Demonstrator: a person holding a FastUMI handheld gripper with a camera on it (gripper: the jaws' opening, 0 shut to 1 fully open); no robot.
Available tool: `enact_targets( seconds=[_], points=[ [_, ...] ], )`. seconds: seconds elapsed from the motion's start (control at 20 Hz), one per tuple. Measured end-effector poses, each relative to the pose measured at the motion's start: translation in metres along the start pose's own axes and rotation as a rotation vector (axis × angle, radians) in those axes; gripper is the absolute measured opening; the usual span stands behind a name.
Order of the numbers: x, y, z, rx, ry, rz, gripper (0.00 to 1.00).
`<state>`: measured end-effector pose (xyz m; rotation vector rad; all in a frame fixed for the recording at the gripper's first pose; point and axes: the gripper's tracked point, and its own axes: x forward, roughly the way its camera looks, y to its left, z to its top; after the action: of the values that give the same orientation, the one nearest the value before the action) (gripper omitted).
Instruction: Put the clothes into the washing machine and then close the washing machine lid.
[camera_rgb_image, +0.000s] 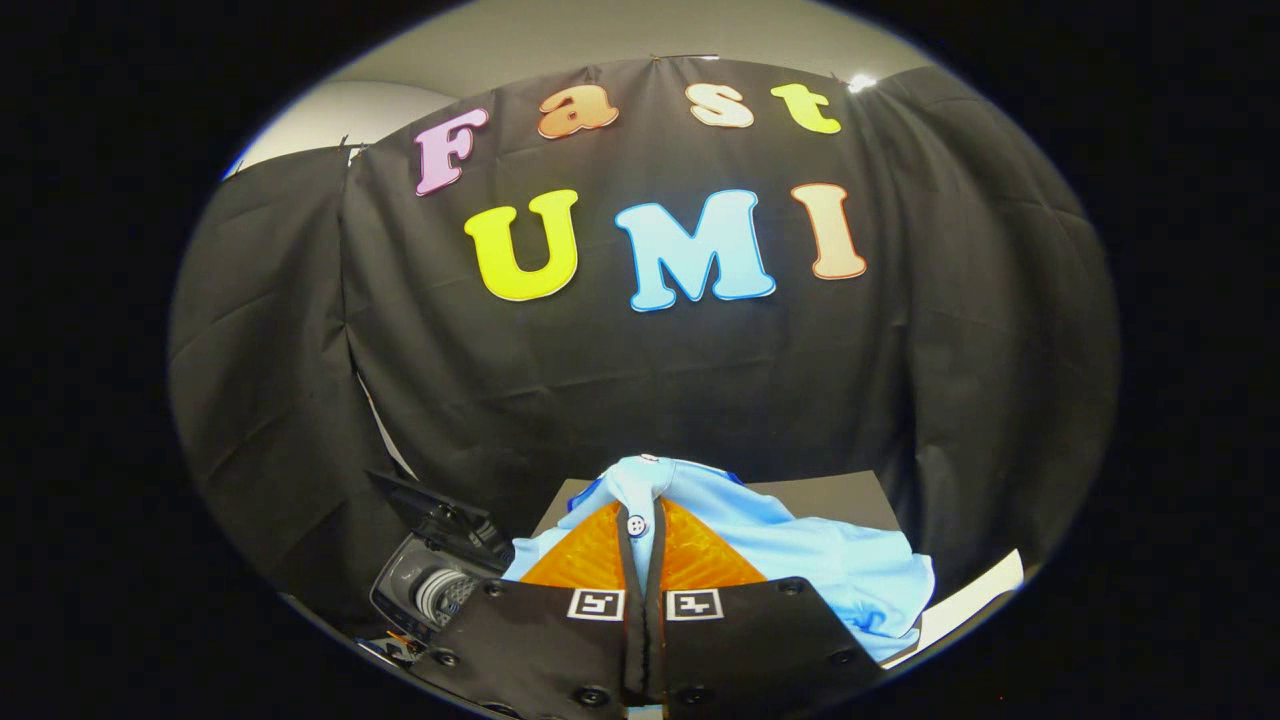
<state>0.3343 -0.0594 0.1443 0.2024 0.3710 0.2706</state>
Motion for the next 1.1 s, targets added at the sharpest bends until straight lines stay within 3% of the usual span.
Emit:
enact_targets(
  seconds=[0.5,1.1],
  points=[
    [-0.001,0.035,0.018,-0.015,-0.044,0.064,0.01],
    [-0.007,0.180,0.026,-0.041,-0.108,0.124,0.01]
  ],
)
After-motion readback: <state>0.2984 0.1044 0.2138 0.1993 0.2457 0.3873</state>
